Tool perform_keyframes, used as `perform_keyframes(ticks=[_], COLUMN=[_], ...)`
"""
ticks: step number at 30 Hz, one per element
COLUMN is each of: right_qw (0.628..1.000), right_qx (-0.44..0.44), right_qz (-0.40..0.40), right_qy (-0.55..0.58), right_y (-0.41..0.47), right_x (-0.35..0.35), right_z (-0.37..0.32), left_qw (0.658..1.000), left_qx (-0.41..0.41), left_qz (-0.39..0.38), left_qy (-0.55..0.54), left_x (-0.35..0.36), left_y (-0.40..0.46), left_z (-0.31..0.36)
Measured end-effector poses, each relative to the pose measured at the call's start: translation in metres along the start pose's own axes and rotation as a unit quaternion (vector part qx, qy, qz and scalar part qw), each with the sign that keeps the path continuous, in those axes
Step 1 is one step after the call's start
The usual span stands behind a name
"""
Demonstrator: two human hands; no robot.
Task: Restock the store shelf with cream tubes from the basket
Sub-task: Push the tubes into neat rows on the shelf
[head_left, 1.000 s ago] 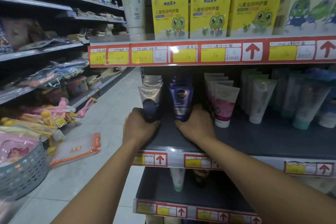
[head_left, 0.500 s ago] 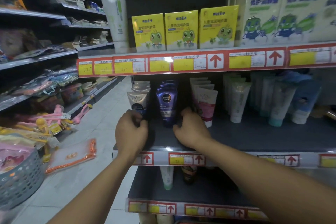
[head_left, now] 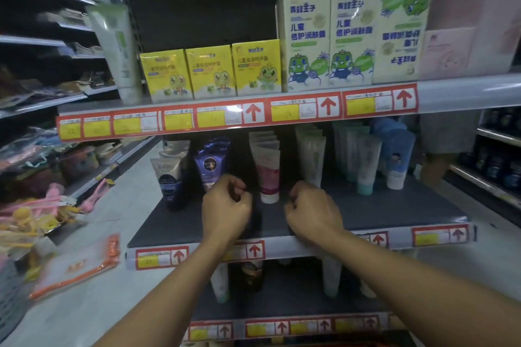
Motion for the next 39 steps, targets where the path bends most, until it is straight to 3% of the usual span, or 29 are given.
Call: perform_keyframes(ticks=[6, 16, 22, 30, 39], right_qw=[0.999, 0.991, 0.990, 0.997, 0.994], right_qx=[0.036, 0.061, 0.109, 0.078, 0.086], right_qz=[0.018, 0.027, -0.008, -0.006, -0.005], right_qy=[0.001, 0.113, 0.089, 0.028, 0.069], right_y=[0.008, 0.037, 0.066, 0.072, 0.070], right_x=[-0.015, -0.001, 0.011, 0.019, 0.018], right_z=[0.048, 0.076, 0.078, 0.079, 0.082], left_qw=[1.000, 0.996, 0.995, 0.988, 0.987], left_qx=[-0.006, -0.077, -0.092, -0.135, -0.138], left_qz=[0.013, 0.038, -0.019, -0.039, -0.034], left_qy=[-0.011, -0.007, 0.033, 0.066, 0.078], left_x=[0.046, 0.072, 0.081, 0.085, 0.083], left_y=[0.012, 0.024, 0.031, 0.032, 0.031], left_z=[0.012, -0.015, -0.028, -0.035, -0.032])
Point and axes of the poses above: each hand's wrist, its own y-axis towards the middle knuckle, its own x-axis out of the palm, z = x × y, the point moved 3 cm from there along y, towards the middle knuckle, and after that the axes turned 9 degrees about -y, right-handed, at the moved point
